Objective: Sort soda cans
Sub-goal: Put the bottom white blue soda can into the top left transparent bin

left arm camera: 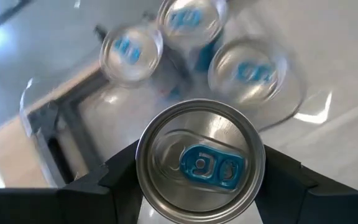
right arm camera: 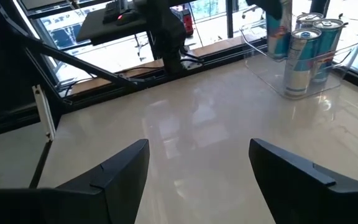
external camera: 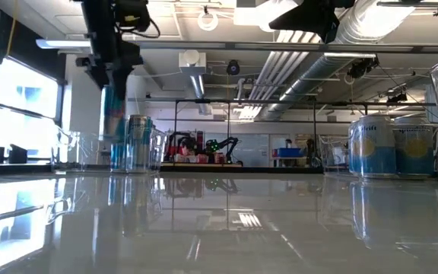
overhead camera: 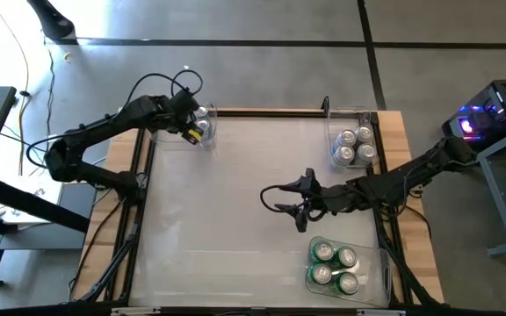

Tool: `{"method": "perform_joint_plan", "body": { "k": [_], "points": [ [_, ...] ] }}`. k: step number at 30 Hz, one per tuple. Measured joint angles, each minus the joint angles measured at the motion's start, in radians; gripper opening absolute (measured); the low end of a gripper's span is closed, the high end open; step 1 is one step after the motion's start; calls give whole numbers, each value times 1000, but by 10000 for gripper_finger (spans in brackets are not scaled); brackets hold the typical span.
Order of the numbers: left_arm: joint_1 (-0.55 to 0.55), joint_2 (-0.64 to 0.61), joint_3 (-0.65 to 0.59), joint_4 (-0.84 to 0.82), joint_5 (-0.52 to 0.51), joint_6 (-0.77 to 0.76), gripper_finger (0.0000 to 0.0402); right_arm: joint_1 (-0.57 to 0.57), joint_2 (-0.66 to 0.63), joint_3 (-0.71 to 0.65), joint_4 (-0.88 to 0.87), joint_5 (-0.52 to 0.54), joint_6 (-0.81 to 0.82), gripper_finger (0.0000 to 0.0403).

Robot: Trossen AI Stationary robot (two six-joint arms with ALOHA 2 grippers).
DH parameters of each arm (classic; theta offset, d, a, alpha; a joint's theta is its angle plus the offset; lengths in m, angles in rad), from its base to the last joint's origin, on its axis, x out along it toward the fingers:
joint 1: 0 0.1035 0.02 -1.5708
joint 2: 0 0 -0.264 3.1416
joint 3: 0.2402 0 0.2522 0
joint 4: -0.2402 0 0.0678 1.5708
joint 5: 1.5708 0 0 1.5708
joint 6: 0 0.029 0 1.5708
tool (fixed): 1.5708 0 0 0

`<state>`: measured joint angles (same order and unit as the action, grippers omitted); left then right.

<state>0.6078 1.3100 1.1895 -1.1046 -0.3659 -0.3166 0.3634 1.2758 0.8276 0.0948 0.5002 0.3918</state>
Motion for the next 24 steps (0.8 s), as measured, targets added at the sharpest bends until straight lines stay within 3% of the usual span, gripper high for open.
{"method": "perform_joint_plan", "body": {
  "k": [8,19,24],
  "points": [
    [90,2,-80,171,77,21,224,0,0,0,0,0,-7,272],
    [199,4,-206,273,217,70,225,0,0,0,0,0,-7,272],
    [207,3,-233,312,237,94,264,0,0,0,0,1,-7,272]
  ]
}}
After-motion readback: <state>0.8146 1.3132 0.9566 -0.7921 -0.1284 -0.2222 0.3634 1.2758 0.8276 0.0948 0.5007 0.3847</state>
